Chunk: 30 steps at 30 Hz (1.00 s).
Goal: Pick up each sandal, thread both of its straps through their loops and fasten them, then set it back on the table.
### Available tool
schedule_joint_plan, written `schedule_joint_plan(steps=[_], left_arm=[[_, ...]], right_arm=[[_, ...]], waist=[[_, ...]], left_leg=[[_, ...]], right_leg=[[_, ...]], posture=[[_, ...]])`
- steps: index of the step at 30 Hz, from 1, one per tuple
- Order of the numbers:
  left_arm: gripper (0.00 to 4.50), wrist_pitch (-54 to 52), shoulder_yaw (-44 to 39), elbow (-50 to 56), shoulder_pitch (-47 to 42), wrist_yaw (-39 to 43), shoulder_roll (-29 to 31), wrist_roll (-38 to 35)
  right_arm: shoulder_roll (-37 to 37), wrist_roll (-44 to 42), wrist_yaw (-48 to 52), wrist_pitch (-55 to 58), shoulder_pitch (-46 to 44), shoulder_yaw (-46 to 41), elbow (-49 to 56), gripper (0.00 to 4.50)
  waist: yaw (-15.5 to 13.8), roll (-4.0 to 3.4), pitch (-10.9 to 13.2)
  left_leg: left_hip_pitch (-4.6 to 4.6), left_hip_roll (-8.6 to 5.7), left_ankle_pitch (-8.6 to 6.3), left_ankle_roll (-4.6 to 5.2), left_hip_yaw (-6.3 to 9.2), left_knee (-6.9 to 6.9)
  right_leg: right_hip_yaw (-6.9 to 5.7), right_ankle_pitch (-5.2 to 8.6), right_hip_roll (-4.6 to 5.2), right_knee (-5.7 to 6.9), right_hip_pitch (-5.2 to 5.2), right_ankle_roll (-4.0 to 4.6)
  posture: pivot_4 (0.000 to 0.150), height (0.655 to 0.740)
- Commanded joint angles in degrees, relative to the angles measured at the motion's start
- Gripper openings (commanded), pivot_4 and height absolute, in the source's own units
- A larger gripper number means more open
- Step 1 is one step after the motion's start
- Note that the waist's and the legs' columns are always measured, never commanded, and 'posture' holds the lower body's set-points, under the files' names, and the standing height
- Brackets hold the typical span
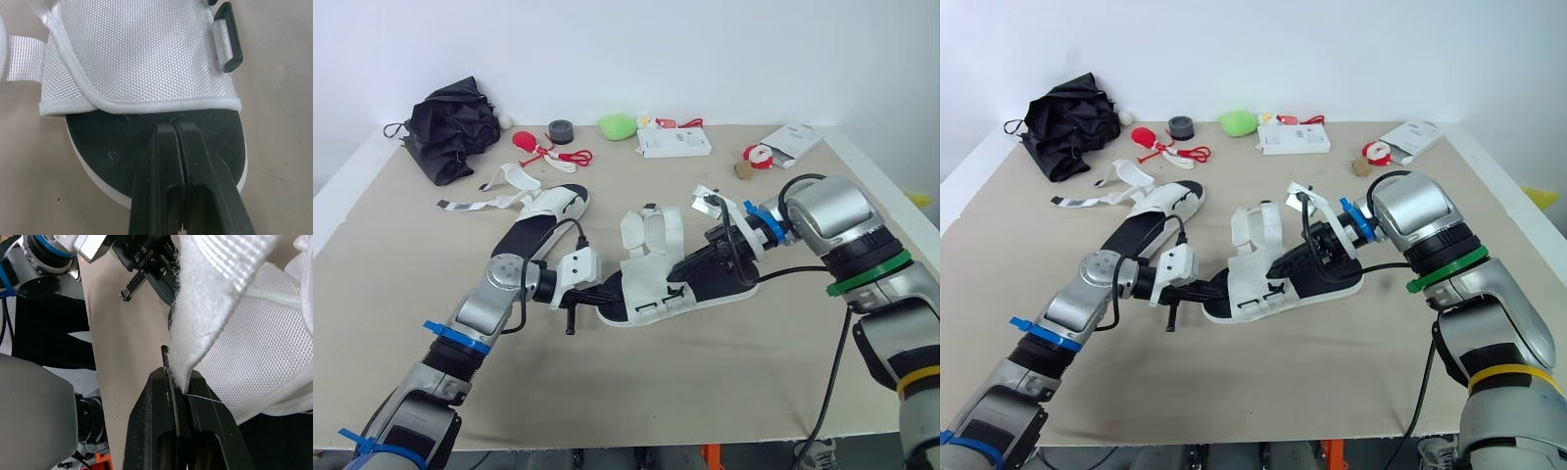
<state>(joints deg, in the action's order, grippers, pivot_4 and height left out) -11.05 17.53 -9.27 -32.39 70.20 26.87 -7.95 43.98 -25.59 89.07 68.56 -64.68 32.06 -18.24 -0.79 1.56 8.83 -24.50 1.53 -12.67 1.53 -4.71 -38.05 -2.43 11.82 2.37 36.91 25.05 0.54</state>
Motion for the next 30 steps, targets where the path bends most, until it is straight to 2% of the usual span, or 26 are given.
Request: schedule_joint_plan(steps=[1, 8, 17, 18, 26, 30], left_arm=[[0.0, -1.8, 3.0, -1.0, 2.2, 0.7, 0.5, 1.7], [0.0, -2.4, 3.1, -0.2, 2.7, 0.5, 0.6, 1.6], [0.0, -2.6, 3.0, 0.4, 3.6, 0.2, 0.8, 1.6], [0.0, -2.6, 3.0, 0.3, 3.5, 0.2, 0.8, 1.5], [0.0, -2.3, 3.4, -0.4, 3.0, 0.2, 0.2, 1.6], [0.0, -2.3, 3.5, -0.4, 3.0, 0.3, 0.3, 1.6]], right_arm=[[0.6, -0.4, 2.5, 0.6, -0.4, 0.6, 1.6, 0.04], [-0.5, 2.3, 0.8, -1.2, 1.1, 4.1, 0.7, 0.04], [4.9, 3.6, 2.9, -7.5, 5.7, 6.1, 10.0, 0.04], [4.6, 3.9, 2.0, -7.9, 5.8, 5.7, 9.9, 0.04], [-2.4, 5.9, -6.0, -9.5, 5.7, 0.2, 3.8, 0.04], [-3.9, 7.6, -8.6, -15.1, 7.8, -2.5, 3.1, 0.04]], waist=[[0.0, 0.0, 0.0], [0.1, -0.01, 0.0], [0.1, 0.0, -0.2], [0.1, 0.0, -0.2], [0.1, -0.01, -0.3], [0.1, -0.01, -0.3]], left_leg=[[0.0, 0.0, 0.0, 0.0, 0.0, -0.02], [0.01, 0.0, -0.02, 0.03, 0.0, -0.04], [0.16, 0.0, -0.14, 0.04, 0.01, -0.07], [0.17, 0.0, -0.15, 0.04, 0.0, -0.09], [0.25, 0.03, -0.15, 0.04, -0.02, -0.18], [0.24, 0.02, -0.15, 0.05, -0.02, -0.2]], right_leg=[[0.0, 0.01, 0.0, 0.03, 0.0, 0.01], [0.02, 0.04, -0.03, 0.07, 0.01, 0.03], [0.03, 0.18, -0.02, 0.08, -0.15, -0.03], [0.03, 0.33, -0.02, 0.08, -0.17, -0.27], [0.03, 0.29, -0.02, 0.17, -0.21, -0.2], [0.04, 0.27, -0.02, 0.18, -0.23, -0.15]], posture=[[0.15, 0.74], [0.15, 0.74], [0.15, 0.74], [0.15, 0.74], [0.15, 0.74], [0.15, 0.74]])
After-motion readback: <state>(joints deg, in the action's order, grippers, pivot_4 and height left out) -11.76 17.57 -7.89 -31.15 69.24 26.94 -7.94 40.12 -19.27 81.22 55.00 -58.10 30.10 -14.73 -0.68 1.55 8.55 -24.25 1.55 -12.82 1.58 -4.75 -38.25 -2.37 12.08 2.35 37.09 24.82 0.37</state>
